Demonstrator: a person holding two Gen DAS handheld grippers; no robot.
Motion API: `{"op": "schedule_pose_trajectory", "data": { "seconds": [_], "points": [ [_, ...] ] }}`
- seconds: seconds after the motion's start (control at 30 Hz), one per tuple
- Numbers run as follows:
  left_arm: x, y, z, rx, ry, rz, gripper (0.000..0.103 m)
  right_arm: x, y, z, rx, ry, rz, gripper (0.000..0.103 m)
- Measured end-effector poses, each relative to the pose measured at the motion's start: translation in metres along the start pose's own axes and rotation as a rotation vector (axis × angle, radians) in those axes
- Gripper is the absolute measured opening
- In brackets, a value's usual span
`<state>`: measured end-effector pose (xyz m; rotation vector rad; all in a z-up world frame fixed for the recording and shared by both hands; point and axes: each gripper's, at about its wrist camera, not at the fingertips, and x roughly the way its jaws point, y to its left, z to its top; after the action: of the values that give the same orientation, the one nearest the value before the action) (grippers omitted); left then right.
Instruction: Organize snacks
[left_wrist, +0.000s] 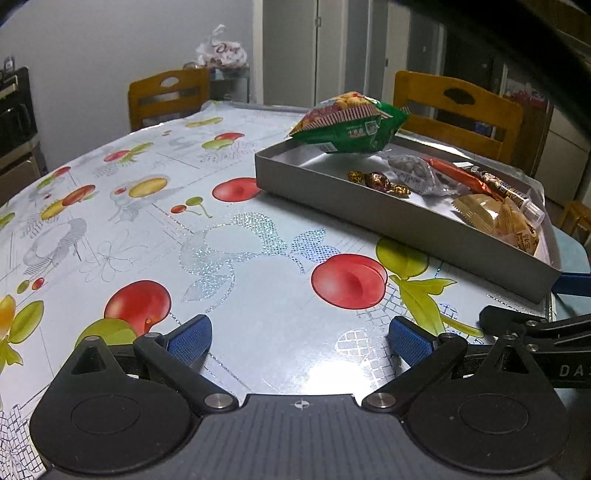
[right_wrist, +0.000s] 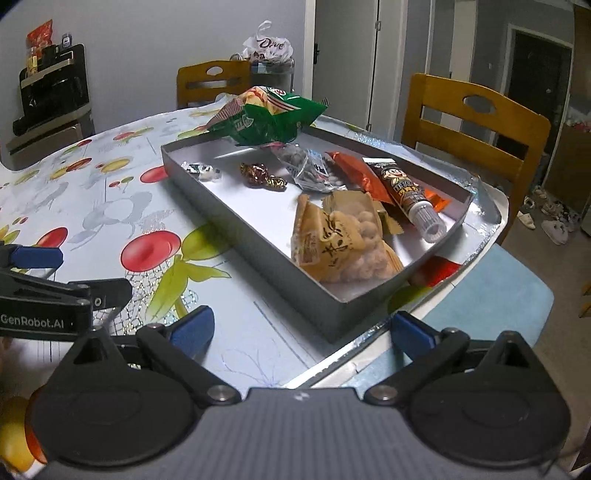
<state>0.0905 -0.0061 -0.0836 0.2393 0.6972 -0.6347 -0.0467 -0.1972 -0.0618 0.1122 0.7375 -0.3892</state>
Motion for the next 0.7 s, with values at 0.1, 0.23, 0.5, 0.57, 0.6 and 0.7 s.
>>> {"op": "schedule_pose_trajectory", "data": {
  "seconds": [0.1, 0.23, 0.5, 0.57, 0.6, 0.7],
  "points": [
    [0.0001, -0.0001, -0.0001, 0.000, 0.000, 0.000, 0.103, 0.0021, 0.0009, 0.0013, 0.000, -0.003, 0.000, 0.103],
    [0.0001, 0.0001, -0.0001, 0.000, 0.000, 0.001, 0.103, 0.0021, 0.0002, 0.0008, -0.003, -0.006, 0.004, 0.103],
    [0.0002, 0.0003, -0.0002, 0.000, 0.000, 0.000, 0.103, 0.0025, -0.0002, 0.0012, -0.003, -0.006, 0.008, 0.103],
    [0.0002, 0.0004, -0.0003, 0.000, 0.000, 0.000, 0.103, 0.0024, -0.0004, 0.0007, -0.002, -0.006, 0.008, 0.103],
    [0.0001, 0.0006, -0.0002, 0.000, 0.000, 0.000, 0.103, 0.0023, -0.0003, 0.0005, -0.002, -0.006, 0.008, 0.103],
    [0.0001, 0.0006, -0.0002, 0.000, 0.000, 0.000, 0.103, 0.0022, -0.0004, 0.0003, -0.002, -0.007, 0.008, 0.103]
  ]
}}
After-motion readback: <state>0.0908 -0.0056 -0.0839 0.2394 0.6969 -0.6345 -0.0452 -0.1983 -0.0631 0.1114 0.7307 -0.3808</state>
